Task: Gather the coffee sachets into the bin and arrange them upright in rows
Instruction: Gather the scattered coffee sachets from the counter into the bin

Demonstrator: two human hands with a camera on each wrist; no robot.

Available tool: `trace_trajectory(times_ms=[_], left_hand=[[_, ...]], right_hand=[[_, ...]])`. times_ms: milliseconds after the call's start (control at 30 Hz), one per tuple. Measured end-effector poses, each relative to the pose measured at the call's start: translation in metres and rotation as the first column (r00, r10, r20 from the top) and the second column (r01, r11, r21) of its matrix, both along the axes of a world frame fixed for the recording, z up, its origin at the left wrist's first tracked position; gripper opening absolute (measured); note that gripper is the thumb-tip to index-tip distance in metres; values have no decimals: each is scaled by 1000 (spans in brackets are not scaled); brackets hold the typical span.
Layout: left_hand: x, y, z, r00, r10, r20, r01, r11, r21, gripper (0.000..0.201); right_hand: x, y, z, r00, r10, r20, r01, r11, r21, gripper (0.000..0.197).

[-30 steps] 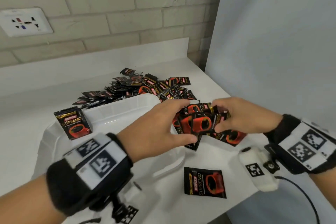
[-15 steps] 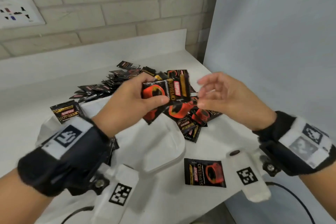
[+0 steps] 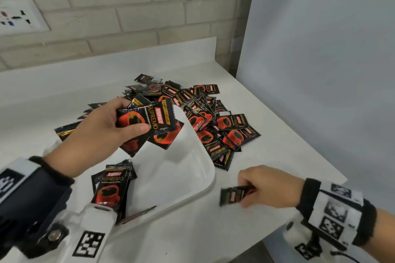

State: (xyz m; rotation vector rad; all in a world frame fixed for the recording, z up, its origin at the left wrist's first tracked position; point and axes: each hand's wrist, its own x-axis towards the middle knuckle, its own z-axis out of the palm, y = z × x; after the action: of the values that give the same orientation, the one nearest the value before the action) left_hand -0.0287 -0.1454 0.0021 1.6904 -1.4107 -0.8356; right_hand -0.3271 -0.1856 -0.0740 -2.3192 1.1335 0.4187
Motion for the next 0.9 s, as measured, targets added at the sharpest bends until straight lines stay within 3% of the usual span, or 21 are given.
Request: trace_trajectory(times_ms=[100, 200, 267, 333, 433, 567, 667, 800, 900], left_hand=[[3, 3, 1, 1000, 15, -21, -14, 1000, 17, 29], [9, 6, -2, 998, 39, -42, -37, 998, 42, 35], [11, 7, -4, 997, 47, -58, -44, 997, 63, 30], [11, 10, -5, 997, 48, -53, -44, 996, 82, 31], [11, 12, -6, 998, 49, -25, -46, 995, 86, 44], [16, 14, -8, 998, 70, -10, -68, 993, 100, 40], [16, 15, -9, 997, 80, -2, -80, 991, 110, 41], [16, 14, -12, 995, 96, -18, -94, 988, 121, 34], [20, 12, -14, 990, 124, -62, -112, 980, 161, 31]], right_hand=[[-7, -24, 23, 959, -173, 226, 165, 985, 53, 10], [-8, -50, 43, 779, -430, 456, 425, 897, 121, 11], [-7, -72, 40, 713, -542, 445, 539, 829, 145, 23], [-4, -90, 30, 713, -600, 363, 579, 796, 179, 28], [7, -104, 14, 737, -610, 291, 574, 792, 207, 30], [23, -109, 7, 718, -629, 297, 601, 776, 189, 32], [23, -114, 3, 704, -642, 305, 626, 763, 162, 46], [17, -116, 13, 540, -752, 378, 666, 656, 356, 55], [13, -119, 29, 474, -770, 427, 629, 635, 448, 56]])
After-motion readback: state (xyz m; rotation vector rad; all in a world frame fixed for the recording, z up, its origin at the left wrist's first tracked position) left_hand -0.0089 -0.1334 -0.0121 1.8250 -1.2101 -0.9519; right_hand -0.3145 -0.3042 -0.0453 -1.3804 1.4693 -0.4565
